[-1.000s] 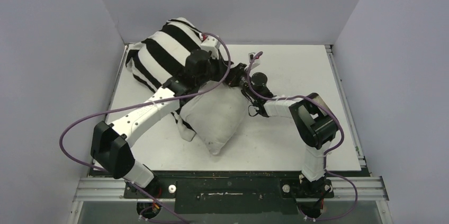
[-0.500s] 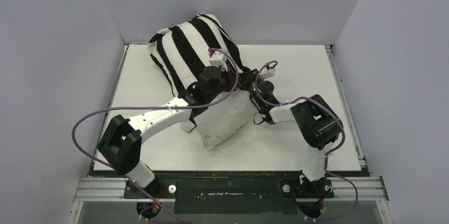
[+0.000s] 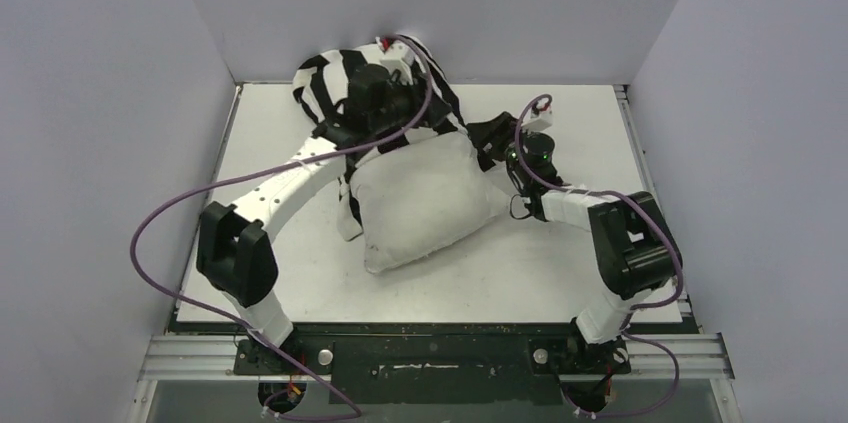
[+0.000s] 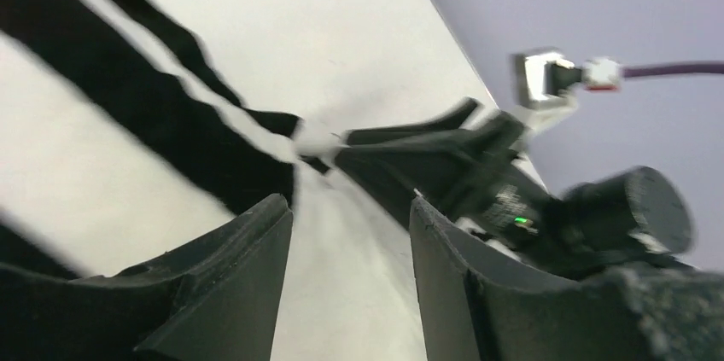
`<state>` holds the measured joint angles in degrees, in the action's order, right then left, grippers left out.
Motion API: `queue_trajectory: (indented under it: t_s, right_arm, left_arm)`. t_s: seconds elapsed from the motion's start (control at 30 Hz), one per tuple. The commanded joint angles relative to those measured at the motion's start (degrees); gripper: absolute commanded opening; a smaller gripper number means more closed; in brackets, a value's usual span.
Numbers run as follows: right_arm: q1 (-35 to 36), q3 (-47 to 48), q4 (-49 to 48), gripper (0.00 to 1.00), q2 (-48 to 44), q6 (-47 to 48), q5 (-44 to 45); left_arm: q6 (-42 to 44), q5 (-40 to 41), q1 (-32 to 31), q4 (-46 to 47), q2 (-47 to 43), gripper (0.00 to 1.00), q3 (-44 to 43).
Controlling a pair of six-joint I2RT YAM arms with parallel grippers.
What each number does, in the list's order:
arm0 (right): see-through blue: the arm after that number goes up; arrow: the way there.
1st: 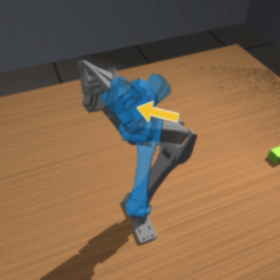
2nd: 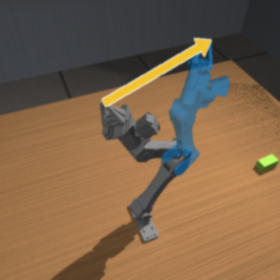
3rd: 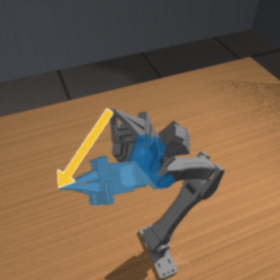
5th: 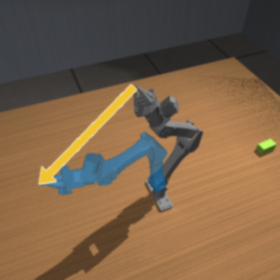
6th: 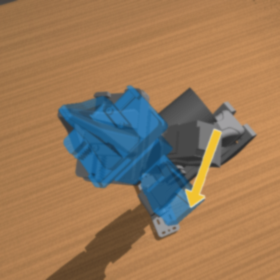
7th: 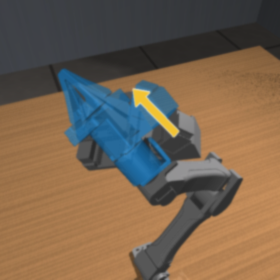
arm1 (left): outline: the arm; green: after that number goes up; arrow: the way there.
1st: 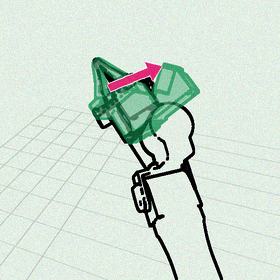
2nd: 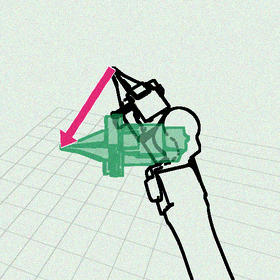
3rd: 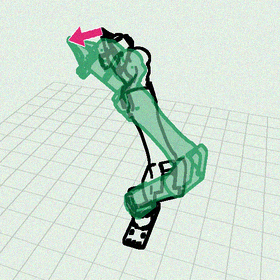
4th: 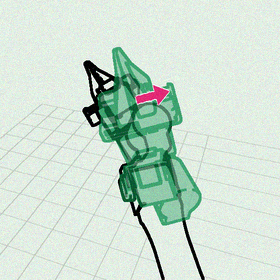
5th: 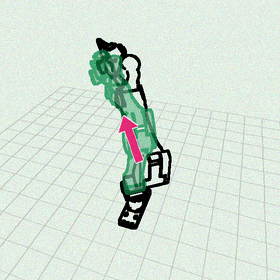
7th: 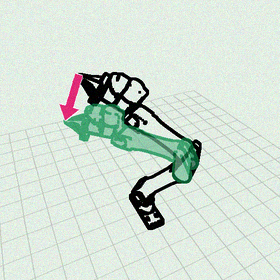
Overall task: Put the pillow into the pillowcase
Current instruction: Stuff the pillow into the pillowcase.
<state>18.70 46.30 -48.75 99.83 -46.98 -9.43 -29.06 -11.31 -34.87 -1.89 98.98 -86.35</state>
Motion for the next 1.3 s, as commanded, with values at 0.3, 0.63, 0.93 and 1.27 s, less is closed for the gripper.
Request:
queue_trajectory:
  t_s: [0.3, 0.63, 0.93, 1.27]
  right_arm:
    - [12.1, 18.33, 39.77, 0.98, -16.37, 33.22, -3.63]
    - [32.23, 29.72, 50.19, 1.0, -3.93, 43.82, 18.85]
    - [33.47, 34.18, 49.54, 0.72, 9.97, 50.29, 24.72]
    - [29.93, 25.2, 38.22, 0.0, 4.08, 48.0, 11.35]
  left_arm:
    - [12.26, -0.67, 17.93, -12.66, -20.13, 0.49, 18.14]
    - [11.63, -0.62, 22.34, -7.03, -20.64, 0.52, 28.41]
    - [9.21, -5.71, 30.22, -3.7, -26.22, 0.49, 35.65]
    - [25.34, -14.68, 27.87, 22.97, -23.35, 0.56, 44.03]
